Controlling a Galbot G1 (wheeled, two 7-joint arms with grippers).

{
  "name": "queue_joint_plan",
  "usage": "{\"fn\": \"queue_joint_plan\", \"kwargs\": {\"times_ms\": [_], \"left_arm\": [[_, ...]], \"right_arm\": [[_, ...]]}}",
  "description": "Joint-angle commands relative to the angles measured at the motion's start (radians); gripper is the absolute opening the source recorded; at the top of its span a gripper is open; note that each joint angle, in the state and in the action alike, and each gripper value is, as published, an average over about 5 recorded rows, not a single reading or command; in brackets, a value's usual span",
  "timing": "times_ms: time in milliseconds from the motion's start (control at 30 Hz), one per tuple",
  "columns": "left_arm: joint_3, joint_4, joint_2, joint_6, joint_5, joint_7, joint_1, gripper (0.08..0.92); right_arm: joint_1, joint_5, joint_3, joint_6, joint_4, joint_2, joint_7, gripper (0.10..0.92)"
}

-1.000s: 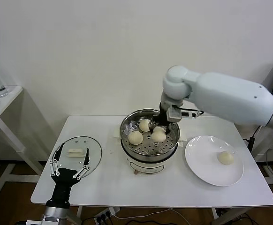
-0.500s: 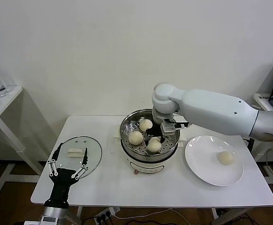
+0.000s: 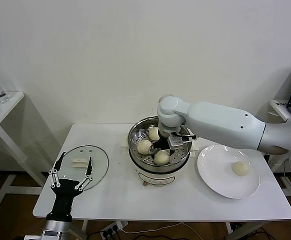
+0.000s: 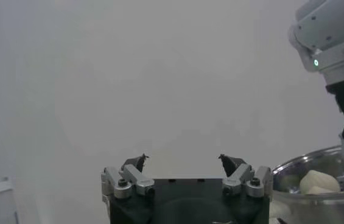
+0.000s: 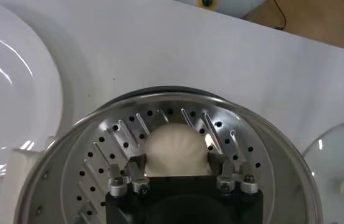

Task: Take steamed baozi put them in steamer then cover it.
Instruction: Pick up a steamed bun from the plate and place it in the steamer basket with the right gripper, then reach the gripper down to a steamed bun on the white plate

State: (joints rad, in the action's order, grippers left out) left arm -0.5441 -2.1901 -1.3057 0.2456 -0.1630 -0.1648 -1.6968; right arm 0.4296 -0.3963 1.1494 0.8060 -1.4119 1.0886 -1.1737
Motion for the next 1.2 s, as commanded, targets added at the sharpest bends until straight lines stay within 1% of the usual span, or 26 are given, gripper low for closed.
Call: {"fn": "queue_joint_plan", "kwargs": {"times_ms": [33, 133, 200, 267, 333, 400, 467, 567, 633, 767, 933, 1100, 1200], "left_arm": [[0.002, 0.000, 0.000, -0.002, 0.002, 0.000, 0.001, 0.823], [0.004, -0.001, 0.001, -0.004, 0.002, 0.001, 0.003, 0.823], [0.005, -0.002, 0.001, -0.005, 0.002, 0.001, 0.004, 0.823], [0.006, -0.003, 0.002, -0.006, 0.002, 0.001, 0.005, 0.823], [0.007, -0.003, 0.002, -0.007, 0.002, 0.001, 0.005, 0.823], [0.008, -0.003, 0.003, -0.007, 0.001, 0.001, 0.005, 0.823], [0.008, -0.004, 0.004, -0.007, 0.001, 0.001, 0.003, 0.823], [0.010, -0.004, 0.004, -0.008, 0.000, 0.001, 0.004, 0.823], [0.013, -0.005, 0.004, -0.010, -0.002, 0.001, 0.005, 0.823], [0.020, -0.008, 0.003, -0.014, -0.009, 0.001, 0.006, 0.823], [0.022, -0.009, 0.004, -0.018, -0.016, 0.001, 0.005, 0.823], [0.013, -0.013, 0.006, -0.022, -0.019, 0.000, -0.003, 0.823], [0.008, -0.015, 0.005, -0.023, -0.019, 0.000, -0.007, 0.823]], "right_arm": [[0.008, 0.034, -0.030, -0.019, -0.003, -0.016, -0.005, 0.819], [0.032, 0.102, -0.073, -0.050, 0.008, -0.057, -0.020, 0.822], [0.055, 0.190, -0.095, -0.116, 0.026, -0.099, -0.038, 0.823], [0.086, 0.316, -0.106, -0.241, 0.054, -0.154, -0.064, 0.823], [0.120, 0.460, -0.109, -0.407, 0.099, -0.219, -0.100, 0.823], [0.141, 0.547, -0.114, -0.558, 0.153, -0.276, -0.136, 0.823], [0.148, 0.589, -0.118, -0.676, 0.213, -0.328, -0.169, 0.823], [0.127, 0.595, -0.119, -0.742, 0.316, -0.392, -0.196, 0.823], [0.093, 0.581, -0.117, -0.750, 0.392, -0.428, -0.200, 0.823], [0.004, 0.537, -0.133, -0.738, 0.493, -0.472, -0.193, 0.823], [-0.155, 0.460, -0.220, -0.721, 0.567, -0.487, -0.175, 0.823], [-0.278, 0.379, -0.297, -0.700, 0.616, -0.461, -0.155, 0.823], [-0.327, 0.354, -0.322, -0.693, 0.633, -0.441, -0.144, 0.823]]}}
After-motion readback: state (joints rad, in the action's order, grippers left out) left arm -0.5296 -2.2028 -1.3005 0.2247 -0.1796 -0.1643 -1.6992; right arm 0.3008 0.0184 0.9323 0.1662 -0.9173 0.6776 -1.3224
